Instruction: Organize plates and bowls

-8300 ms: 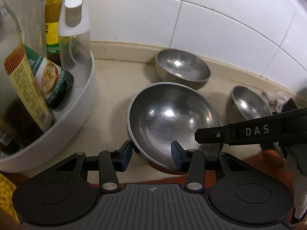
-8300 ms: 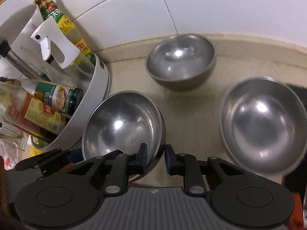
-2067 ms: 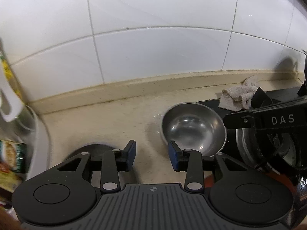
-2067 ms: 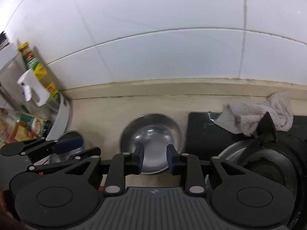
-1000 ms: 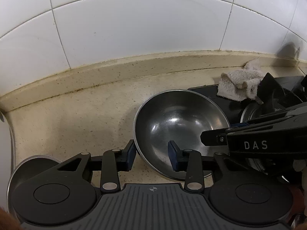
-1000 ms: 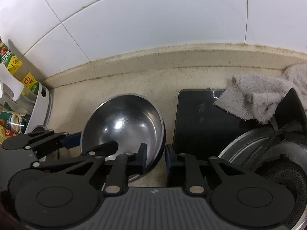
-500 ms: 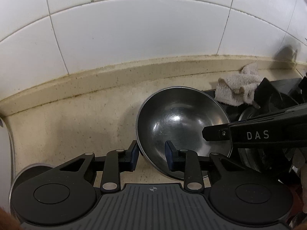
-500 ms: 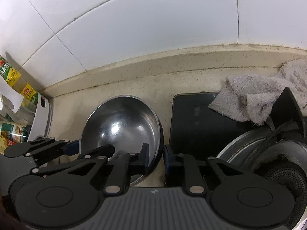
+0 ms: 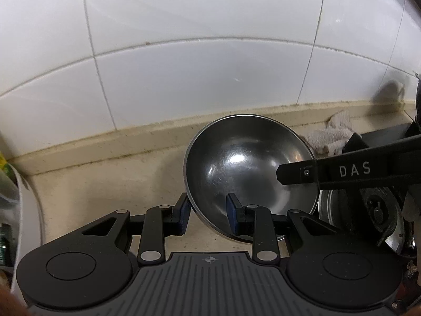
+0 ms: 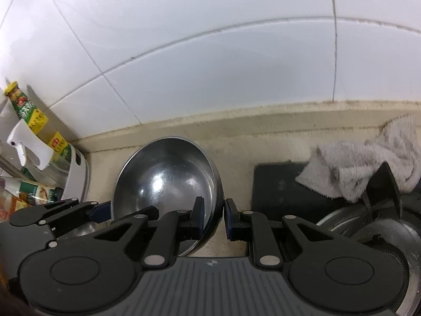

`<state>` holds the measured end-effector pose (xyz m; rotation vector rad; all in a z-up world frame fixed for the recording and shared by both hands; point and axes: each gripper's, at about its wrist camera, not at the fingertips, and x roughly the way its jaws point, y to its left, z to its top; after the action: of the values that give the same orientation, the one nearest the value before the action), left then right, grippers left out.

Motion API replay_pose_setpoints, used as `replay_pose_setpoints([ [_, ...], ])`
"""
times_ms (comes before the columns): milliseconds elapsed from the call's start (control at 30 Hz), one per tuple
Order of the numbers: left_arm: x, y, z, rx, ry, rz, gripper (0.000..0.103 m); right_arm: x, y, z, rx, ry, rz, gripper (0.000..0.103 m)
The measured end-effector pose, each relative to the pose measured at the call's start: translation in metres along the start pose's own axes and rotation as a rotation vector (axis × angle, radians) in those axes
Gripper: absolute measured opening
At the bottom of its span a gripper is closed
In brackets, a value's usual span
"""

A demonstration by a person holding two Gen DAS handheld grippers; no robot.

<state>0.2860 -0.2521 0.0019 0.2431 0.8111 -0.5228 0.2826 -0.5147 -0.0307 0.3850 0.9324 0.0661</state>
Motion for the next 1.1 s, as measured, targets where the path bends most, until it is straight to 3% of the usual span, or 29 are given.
replay_pose_setpoints([
  [567, -0.089, 0.035, -0.019, -0.075, -0.128, 0.111, 0.037, -0.046, 0.079, 0.004, -0.142, -0.082, 0.088, 0.014],
  [1100, -0.13, 0.067, -0.06, -0.135, -0.118, 0.197, 0.038, -0.041, 0.145, -0.025, -0.24, -0.025, 0.153, 0.014],
])
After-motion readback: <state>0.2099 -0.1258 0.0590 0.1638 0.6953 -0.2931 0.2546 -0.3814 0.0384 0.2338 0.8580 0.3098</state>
